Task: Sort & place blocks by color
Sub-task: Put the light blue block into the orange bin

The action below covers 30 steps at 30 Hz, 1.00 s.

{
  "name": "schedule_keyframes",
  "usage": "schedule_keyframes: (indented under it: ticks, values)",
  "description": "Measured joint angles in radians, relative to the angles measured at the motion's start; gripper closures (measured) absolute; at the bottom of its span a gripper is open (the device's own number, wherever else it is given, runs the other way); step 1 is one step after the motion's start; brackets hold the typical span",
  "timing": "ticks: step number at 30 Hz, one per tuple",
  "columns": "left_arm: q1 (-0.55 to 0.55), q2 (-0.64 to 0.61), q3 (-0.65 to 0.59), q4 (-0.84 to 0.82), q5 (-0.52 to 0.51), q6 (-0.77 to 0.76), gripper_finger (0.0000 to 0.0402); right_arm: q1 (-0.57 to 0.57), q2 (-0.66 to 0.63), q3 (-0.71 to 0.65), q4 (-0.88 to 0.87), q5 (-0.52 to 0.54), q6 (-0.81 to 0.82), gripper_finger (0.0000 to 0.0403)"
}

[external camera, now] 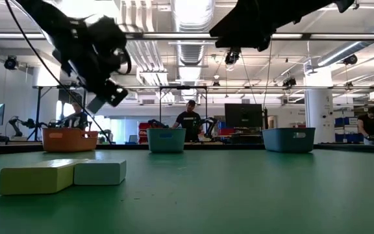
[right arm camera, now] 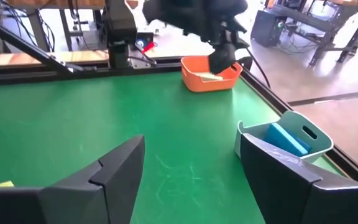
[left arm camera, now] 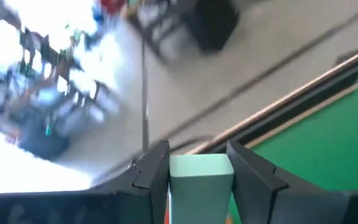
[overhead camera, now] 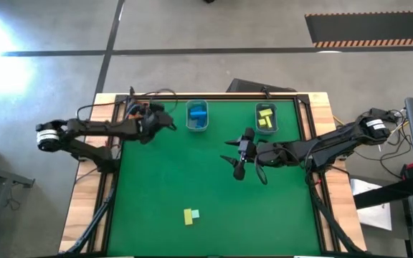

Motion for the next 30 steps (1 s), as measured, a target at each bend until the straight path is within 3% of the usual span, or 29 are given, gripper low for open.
schedule_keyframes:
  ticks: [6,11,16,23,30]
  values:
    - [0.252,0.045,0.000,-0.041,0.208,-0.027,0.0284,0.000,0.017,0.000,-0.005,0.000,0.011,0.0152]
    - [0.362,0.064,0.000,-0.041,0.325,-0.032,0.0284,0.000,0.021,0.000,-0.003,0.000,0.018,0.0150]
    - [0.374,0.064,0.000,-0.040,0.342,-0.032,0.0283,0.000,0.021,0.000,-0.003,0.000,0.018,0.0154]
    - [0.374,0.064,0.000,-0.040,0.341,-0.032,0.0193,0.000,0.021,0.000,-0.003,0.000,0.016,0.0150]
    - [0.374,0.064,0.000,-0.040,0.341,-0.032,0.0181,0.000,0.021,0.000,-0.004,0.000,0.016,0.0153]
